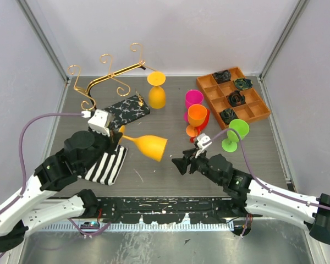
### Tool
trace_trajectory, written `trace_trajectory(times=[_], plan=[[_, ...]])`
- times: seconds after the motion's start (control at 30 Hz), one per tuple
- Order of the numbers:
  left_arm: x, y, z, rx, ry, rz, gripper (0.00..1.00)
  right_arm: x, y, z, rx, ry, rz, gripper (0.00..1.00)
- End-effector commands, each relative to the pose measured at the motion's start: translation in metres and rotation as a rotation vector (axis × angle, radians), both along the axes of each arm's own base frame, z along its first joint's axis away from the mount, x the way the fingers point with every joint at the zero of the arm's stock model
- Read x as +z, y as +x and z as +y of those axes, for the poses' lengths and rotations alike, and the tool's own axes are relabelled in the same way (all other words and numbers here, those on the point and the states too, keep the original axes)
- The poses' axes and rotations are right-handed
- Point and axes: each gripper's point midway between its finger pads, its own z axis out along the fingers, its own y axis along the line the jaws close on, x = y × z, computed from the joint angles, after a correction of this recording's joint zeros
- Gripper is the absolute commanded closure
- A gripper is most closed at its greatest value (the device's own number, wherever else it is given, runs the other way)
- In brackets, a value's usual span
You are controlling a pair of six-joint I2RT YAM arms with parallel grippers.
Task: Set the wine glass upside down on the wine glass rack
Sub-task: Turn the wine glass upside down at the wine rack.
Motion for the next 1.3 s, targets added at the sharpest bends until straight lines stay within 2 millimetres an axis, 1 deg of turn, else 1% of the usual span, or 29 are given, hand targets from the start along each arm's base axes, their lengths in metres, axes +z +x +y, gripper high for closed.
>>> trace_trajectory(times=[0.0,0.03,0.07,0.13,0.23,0.27,0.3,0.4,0.53,0.6,0.67,0.8,0.87,0.93,1.03,1.1,1.2,1.27], plan=[[0.005,-0.001,0.039,0.058,0.171,-0.078,1.00,-0.011,-0.004,-0.007,-0.076,-0.070,0.220,0.30],[0.003,-0.002,0.042,0.053,0.203,-0.085,1.00,-0.017,-0.005,-0.007,-0.082,-0.098,0.253,0.29],[0.000,-0.002,0.045,0.049,0.237,-0.092,1.00,-0.017,-0.006,-0.007,-0.087,-0.118,0.276,0.27],[-0.004,-0.001,0.048,0.038,0.299,-0.099,1.00,-0.025,-0.008,-0.008,-0.093,-0.168,0.319,0.19],[-0.010,0.000,0.048,0.010,0.367,-0.107,1.00,-0.033,-0.005,-0.016,-0.164,-0.202,0.376,0.11],[-0.013,0.000,0.047,-0.002,0.385,-0.108,1.00,-0.035,-0.007,-0.015,-0.157,-0.222,0.391,0.07],[-0.015,0.001,0.046,-0.012,0.399,-0.108,1.00,-0.037,-0.009,-0.014,-0.145,-0.245,0.409,0.01],[-0.017,0.001,0.040,-0.046,0.419,-0.109,1.00,-0.036,-0.012,-0.006,-0.109,-0.314,0.440,0.00],[-0.018,0.005,0.032,-0.071,0.441,-0.127,1.00,-0.040,-0.011,-0.003,-0.100,-0.383,0.464,0.00],[-0.021,0.008,0.029,-0.078,0.467,-0.120,1.00,-0.032,-0.009,-0.005,-0.117,-0.377,0.457,0.00],[-0.025,0.010,0.024,-0.091,0.489,-0.108,1.00,-0.016,-0.007,-0.005,-0.115,-0.339,0.423,0.00],[-0.031,0.011,0.007,-0.152,0.494,-0.080,1.00,0.031,-0.006,-0.003,-0.074,-0.227,0.317,0.00],[-0.031,0.010,-0.004,-0.190,0.469,-0.076,1.00,0.050,-0.006,0.001,-0.035,-0.188,0.263,0.00],[-0.029,0.008,-0.016,-0.230,0.448,-0.076,1.00,0.064,-0.014,0.014,0.048,-0.149,0.243,0.00],[-0.024,0.007,-0.030,-0.271,0.448,-0.086,1.00,0.076,-0.023,0.033,0.154,-0.102,0.229,0.00],[-0.021,0.006,-0.040,-0.292,0.458,-0.106,1.00,0.080,-0.027,0.046,0.209,-0.075,0.232,0.01],[-0.016,-0.001,-0.055,-0.336,0.461,-0.138,1.00,0.086,-0.032,0.061,0.267,-0.045,0.255,0.11],[-0.017,-0.007,-0.065,-0.376,0.467,-0.153,1.00,0.091,-0.036,0.071,0.311,-0.019,0.267,0.17]])
